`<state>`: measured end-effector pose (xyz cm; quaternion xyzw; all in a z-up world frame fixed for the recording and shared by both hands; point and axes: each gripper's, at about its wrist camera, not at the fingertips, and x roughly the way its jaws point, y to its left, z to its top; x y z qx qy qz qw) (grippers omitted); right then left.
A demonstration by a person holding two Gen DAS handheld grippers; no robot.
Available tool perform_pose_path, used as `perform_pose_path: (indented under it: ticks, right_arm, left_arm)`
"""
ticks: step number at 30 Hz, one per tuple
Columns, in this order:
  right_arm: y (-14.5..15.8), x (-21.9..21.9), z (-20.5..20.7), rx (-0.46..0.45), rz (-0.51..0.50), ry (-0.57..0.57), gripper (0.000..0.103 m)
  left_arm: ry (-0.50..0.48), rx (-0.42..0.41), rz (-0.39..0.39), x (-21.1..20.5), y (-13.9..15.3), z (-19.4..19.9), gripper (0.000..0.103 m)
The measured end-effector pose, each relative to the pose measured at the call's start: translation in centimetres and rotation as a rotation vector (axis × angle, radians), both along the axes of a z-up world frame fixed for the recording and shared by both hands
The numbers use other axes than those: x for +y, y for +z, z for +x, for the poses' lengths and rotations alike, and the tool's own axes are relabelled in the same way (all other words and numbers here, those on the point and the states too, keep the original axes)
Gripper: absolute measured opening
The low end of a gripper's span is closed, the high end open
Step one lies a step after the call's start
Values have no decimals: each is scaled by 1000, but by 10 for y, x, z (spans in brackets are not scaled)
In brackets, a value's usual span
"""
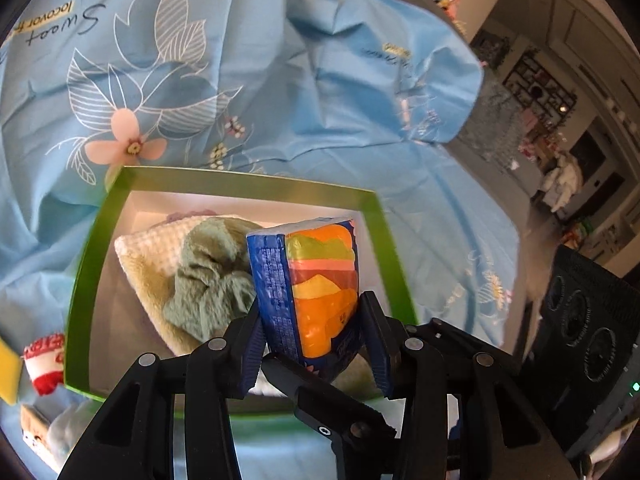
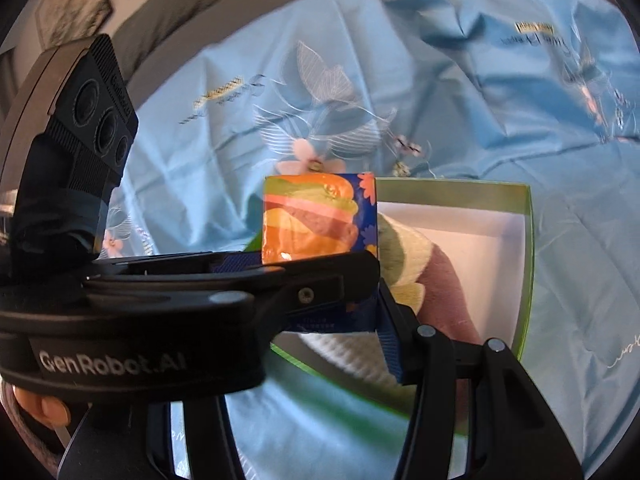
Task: Organize soft objects
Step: 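Lower the tissue pack into the box and open the left gripper, then move the left tool toward the grey elephant plush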
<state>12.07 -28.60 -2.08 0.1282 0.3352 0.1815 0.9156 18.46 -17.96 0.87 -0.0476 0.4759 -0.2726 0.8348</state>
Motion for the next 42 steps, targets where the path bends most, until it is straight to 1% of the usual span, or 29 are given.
perform_pose_path:
  ticks: [3, 4, 5, 6, 7, 8, 9, 12, 16, 18, 21, 25, 30, 32, 33, 34, 37, 42]
  right_arm:
    - [-7, 1, 13, 33, -21, -17, 53]
    - [-9, 2, 17, 47, -27, -18, 54]
    - [-11, 3, 20, 63, -35, -24, 57]
    - [-13, 3, 22, 71, -43, -34, 68]
    - [-15, 3, 23, 80, -55, -46, 72]
    - [-16, 2, 23, 83, -59, -54, 74]
    - [-17, 1, 20, 79, -64, -57, 78]
    - [-17, -1, 11, 71, -89, -75, 79]
    - [-14, -2, -6, 54, -113, -92, 79]
    - [-11, -2, -15, 39, -123, -103, 81]
    - [-4, 0, -31, 13, -138, -120, 85]
    - [5, 7, -53, -14, -183, -131, 89]
    - [11, 18, -73, -14, -219, -118, 93]
    - [13, 21, -81, -15, -232, -120, 94]
    - [14, 23, -85, -18, -236, -120, 94]
    - [15, 25, -88, -19, -238, -120, 94]
    - [17, 30, -99, -20, -234, -116, 94]
    - [17, 38, -115, -16, -241, -92, 94]
  left_arm:
    - [23, 24, 14, 1, -9, 8, 44]
    - [34, 34, 15, 3, -11, 10, 49]
    - [45, 46, 14, 6, -13, 11, 53]
    - [52, 61, 10, 10, -15, 12, 67]
    - [60, 71, 7, 13, -16, 13, 82]
    - [71, 74, 2, 17, -16, 12, 86]
    - [81, 71, -3, 22, -15, 11, 86]
    - [111, 65, 6, 36, -12, 6, 86]
    - [151, 34, 24, 58, -7, -9, 86]
    - [168, 25, 30, 67, -5, -15, 86]
    - [196, 20, 41, 82, -5, -30, 87]
    - [219, 12, 50, 98, -6, -50, 88]
    - [232, 3, 43, 110, -3, -77, 88]
    - [235, -7, 50, 114, -1, -88, 91]
    - [237, -16, 54, 115, 0, -93, 98]
    - [240, -23, 56, 117, 1, -97, 100]
    - [252, -34, 52, 127, 3, -111, 101]
    - [302, -35, 8, 162, 6, -136, 101]
